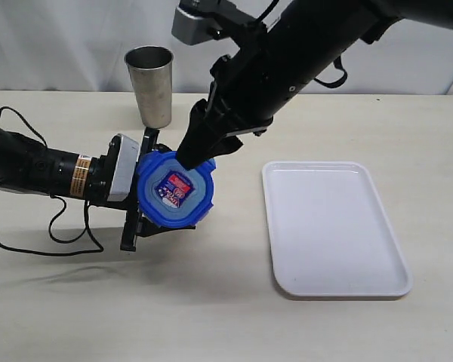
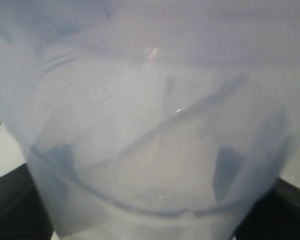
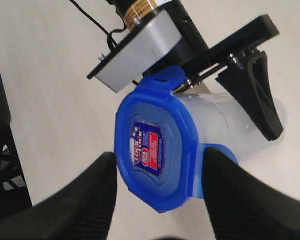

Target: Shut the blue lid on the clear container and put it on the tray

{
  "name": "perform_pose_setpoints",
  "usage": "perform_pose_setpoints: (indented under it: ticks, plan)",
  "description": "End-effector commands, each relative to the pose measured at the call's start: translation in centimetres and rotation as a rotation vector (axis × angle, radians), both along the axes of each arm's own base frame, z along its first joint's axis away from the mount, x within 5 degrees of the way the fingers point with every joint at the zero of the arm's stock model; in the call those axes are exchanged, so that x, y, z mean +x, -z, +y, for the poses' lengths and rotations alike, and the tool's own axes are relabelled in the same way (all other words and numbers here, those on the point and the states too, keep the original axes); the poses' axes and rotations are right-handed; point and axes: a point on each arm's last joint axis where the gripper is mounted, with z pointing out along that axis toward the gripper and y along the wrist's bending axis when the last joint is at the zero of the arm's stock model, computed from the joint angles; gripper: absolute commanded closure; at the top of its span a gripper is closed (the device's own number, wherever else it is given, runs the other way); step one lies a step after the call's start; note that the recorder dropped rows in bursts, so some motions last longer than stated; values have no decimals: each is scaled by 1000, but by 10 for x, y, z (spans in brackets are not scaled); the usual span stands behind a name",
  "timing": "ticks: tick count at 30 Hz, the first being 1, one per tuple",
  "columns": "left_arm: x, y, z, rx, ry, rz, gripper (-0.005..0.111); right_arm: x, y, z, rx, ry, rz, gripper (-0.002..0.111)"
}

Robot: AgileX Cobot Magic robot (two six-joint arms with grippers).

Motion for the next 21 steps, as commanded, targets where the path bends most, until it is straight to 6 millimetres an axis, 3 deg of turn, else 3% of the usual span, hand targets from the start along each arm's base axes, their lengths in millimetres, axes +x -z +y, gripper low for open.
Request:
perform_pose_setpoints:
  ticks: [1, 21]
  plan:
    - [0, -6, -1, -39, 1, -5, 107, 9, 17, 0, -39, 9, 34, 60]
    - [0, -6, -1, -40, -5, 10, 107, 24, 43, 5, -77, 24, 24, 60]
